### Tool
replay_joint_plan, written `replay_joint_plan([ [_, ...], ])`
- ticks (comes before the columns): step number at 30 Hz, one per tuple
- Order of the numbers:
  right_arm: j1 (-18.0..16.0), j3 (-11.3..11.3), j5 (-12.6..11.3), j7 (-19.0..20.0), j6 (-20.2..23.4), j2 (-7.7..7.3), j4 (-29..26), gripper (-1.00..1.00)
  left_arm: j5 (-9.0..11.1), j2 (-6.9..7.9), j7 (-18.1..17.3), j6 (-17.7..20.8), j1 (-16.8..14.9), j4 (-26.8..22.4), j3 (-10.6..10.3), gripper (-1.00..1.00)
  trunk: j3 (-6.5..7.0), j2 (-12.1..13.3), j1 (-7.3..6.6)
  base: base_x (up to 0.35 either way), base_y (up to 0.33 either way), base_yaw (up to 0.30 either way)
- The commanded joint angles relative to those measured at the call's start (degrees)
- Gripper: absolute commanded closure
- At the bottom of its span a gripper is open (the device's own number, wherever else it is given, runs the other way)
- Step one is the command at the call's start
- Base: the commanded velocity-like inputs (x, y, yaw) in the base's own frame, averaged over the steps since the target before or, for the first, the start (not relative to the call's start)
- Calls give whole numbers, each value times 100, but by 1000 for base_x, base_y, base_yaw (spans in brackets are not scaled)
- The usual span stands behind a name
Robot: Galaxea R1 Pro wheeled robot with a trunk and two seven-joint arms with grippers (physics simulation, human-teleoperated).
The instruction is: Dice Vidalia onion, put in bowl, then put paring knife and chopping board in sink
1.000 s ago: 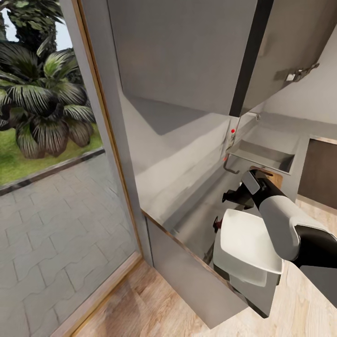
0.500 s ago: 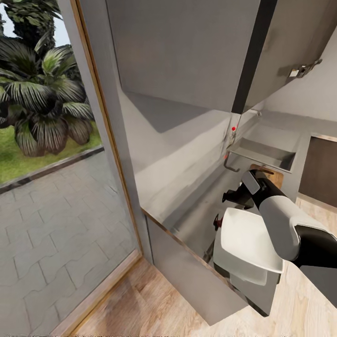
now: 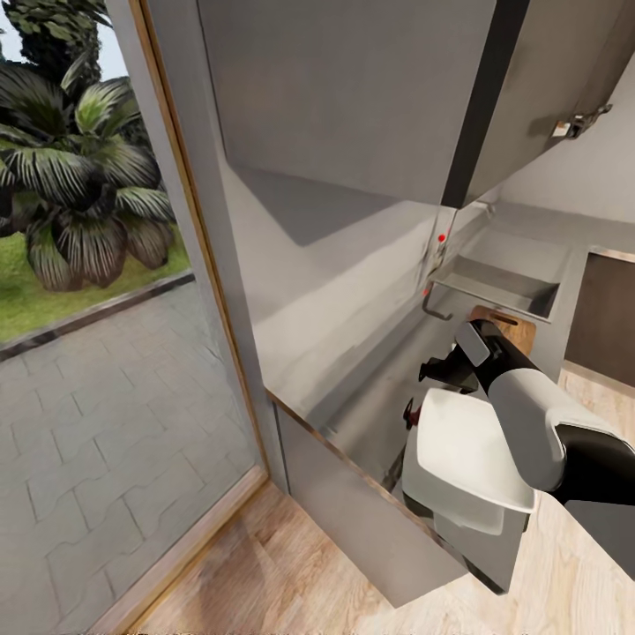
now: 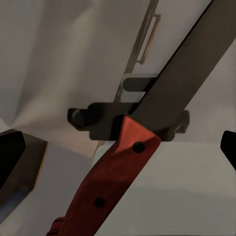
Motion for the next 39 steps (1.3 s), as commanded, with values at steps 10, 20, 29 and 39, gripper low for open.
replay_joint_plan([
  [10, -4, -17, -60, -59, 9, 3, -5, -100, -60, 2, 22, -14, -5, 5, 43, -100, -56, -11, 3, 0, 0, 0],
  [20, -4, -19, -60, -58, 9, 1, -5, -100, -60, 2, 22, -14, -5, 9, 43, -100, -101, -11, 3, 0, 0, 0],
  [29, -4, -21, -57, -58, 9, 1, 103, -100, -60, 2, 22, -14, -5, 7, 43, -100, -132, -11, 3, 0, 0, 0],
  [39, -4, -21, -51, -267, 5, 1, 196, -100, -60, 2, 22, -14, -5, 11, 43, -100, -143, -11, 3, 0, 0, 0],
])
